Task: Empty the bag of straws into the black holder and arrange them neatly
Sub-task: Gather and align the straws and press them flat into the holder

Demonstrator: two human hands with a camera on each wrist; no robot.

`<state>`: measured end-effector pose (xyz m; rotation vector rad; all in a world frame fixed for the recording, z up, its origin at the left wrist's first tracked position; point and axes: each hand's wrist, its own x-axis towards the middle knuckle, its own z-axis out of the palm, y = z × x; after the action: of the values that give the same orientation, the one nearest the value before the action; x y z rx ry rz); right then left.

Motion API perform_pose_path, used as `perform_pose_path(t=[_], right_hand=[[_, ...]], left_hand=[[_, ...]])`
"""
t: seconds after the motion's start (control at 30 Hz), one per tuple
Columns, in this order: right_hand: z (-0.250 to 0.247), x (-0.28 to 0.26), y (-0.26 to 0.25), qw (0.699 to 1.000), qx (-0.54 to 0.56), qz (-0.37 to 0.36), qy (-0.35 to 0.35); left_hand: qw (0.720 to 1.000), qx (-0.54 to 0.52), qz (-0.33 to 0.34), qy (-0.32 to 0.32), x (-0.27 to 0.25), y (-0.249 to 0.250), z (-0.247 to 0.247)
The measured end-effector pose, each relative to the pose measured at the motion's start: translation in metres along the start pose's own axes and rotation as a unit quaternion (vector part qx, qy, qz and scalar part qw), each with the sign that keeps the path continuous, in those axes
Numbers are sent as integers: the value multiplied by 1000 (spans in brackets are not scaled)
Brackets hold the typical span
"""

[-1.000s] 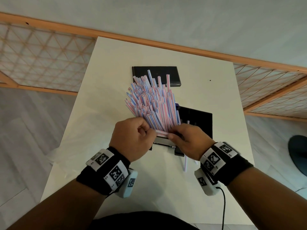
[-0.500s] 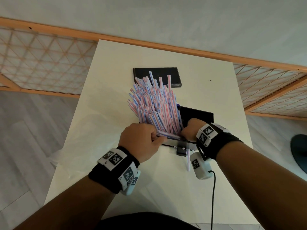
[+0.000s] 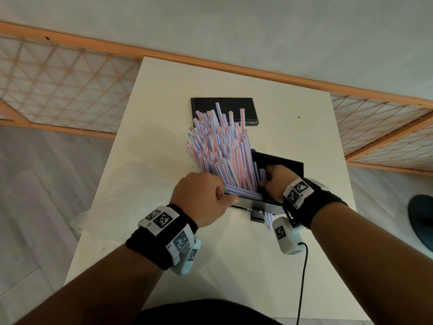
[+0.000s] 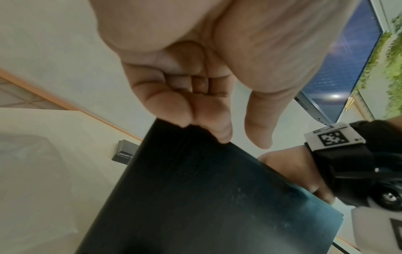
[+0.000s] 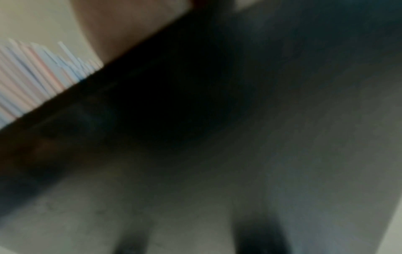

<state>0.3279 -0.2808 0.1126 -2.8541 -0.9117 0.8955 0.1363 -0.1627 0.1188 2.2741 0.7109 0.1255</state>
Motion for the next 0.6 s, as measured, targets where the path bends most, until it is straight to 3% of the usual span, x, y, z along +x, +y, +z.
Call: perform_pose_path(t=[0.47,0.6], right_hand=[[-7,-7,2,996,61,-67,-8],[-14,-10,6,992,97,-69,38]], left_hand=[[1000,1,-11,-7,0,4,-5],[1000,-11,-17,-14,-1,3,-5]])
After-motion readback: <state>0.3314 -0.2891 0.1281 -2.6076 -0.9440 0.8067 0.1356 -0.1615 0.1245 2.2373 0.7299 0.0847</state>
